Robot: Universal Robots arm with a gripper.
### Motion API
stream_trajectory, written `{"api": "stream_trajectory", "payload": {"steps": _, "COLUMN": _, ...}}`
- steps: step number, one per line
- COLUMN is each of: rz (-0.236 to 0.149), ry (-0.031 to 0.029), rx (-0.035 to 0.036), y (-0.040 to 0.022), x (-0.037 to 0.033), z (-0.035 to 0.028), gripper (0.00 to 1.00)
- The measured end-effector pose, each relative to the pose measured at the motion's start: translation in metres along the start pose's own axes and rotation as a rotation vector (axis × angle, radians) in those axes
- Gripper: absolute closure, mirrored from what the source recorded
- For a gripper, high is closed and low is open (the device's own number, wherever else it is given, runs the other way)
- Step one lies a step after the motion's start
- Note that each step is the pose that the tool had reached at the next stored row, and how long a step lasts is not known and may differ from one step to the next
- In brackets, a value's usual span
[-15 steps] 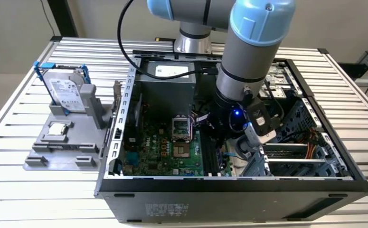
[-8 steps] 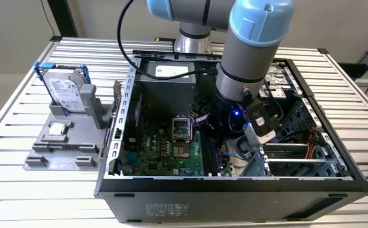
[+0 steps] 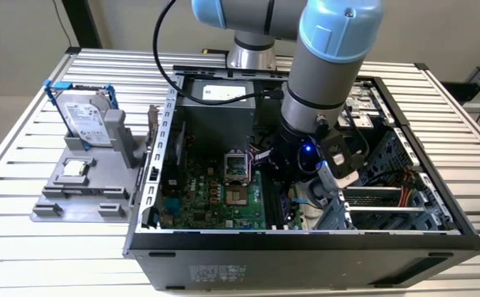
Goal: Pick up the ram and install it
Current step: 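Insert the ram into the slot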
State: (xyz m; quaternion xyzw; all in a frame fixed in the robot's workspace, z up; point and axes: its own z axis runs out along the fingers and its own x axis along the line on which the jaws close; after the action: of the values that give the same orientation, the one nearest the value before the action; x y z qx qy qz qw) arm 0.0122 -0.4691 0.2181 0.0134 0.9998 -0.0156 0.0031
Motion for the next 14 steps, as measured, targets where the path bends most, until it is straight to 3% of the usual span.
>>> {"api": "stream_trajectory", "payload": {"steps": 6, "rz": 0.002, "ry": 0.0, "rx": -0.0004, "y": 0.0001, "x": 0.0, "z": 0.001, "gripper": 1.0}}
{"api": "stream_trajectory", "payload": {"steps": 11, "rz": 0.004, "ry": 0.0002, "rx": 0.0001, "y": 0.0002, "x": 0.0, "z": 0.0067, "gripper": 1.0}}
{"api": "stream_trajectory", "payload": {"steps": 14, "rz": 0.004, "ry": 0.0002, "rx": 0.0002, "y": 0.0002, "x": 0.0001, "z": 0.007, "gripper": 1.0}}
